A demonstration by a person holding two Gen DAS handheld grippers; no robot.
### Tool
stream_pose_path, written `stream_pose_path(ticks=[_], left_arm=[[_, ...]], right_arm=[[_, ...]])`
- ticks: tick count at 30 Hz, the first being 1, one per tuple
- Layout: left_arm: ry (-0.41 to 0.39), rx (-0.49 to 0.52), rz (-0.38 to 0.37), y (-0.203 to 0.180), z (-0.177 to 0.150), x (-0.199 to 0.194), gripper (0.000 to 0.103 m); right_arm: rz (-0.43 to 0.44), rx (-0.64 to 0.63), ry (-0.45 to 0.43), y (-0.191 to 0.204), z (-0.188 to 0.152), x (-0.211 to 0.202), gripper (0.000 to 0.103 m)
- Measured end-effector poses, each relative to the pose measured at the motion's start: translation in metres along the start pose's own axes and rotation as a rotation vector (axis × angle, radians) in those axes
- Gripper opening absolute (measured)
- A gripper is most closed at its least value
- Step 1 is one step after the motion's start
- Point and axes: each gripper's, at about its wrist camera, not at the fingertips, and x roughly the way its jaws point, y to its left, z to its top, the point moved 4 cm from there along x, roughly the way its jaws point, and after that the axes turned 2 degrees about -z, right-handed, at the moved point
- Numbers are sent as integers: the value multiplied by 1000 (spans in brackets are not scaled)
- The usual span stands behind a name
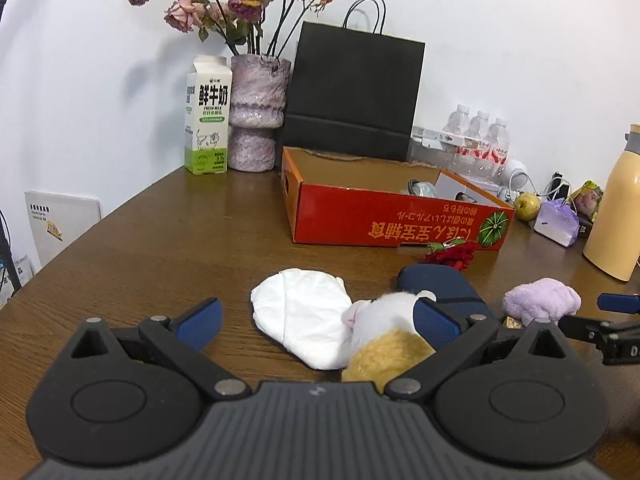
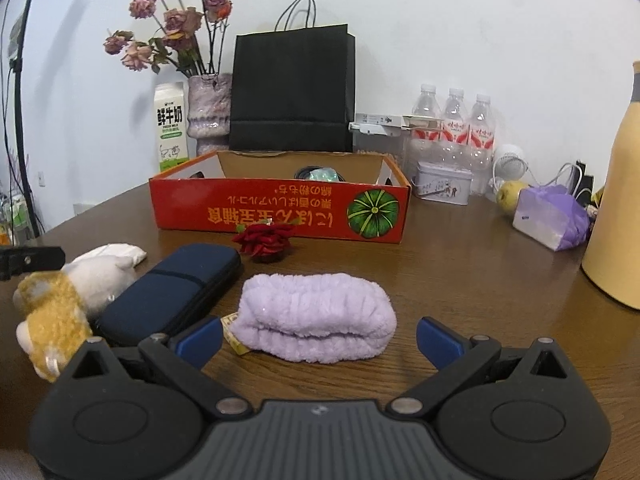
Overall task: Organize objects
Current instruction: 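Grasp the lavender fuzzy headband with the right gripper while the left gripper approaches the yellow plush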
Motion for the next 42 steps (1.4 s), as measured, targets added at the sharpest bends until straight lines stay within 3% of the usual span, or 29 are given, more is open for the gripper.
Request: stream_pose_path(ticks=[10,17,20,23,26,31,42], left_arm=[[-20,25,-21,-6,-1,-4,103],[-14,28,-32,-5,-2,-3,103],[-19,28,-29,-5,-2,-3,103],[-19,25,-27,-5,-2,-3,103],[-17,25,-27,-5,-2,-3,103],[-17,20,-28,-5,-2,-2,103],[11,15,-27,-4,-4,2,103]], right_arm=[[3,22,74,7,13,41,103],[35,127,136,-5,12,61,102],[33,129,140,-5,11,63,96],[36,135,128,-5,12,61,84],[37,132,96,-5,14,55,66],[12,76,-7,-1,16,34,26],[-19,8,-126,5,9,-8,23]])
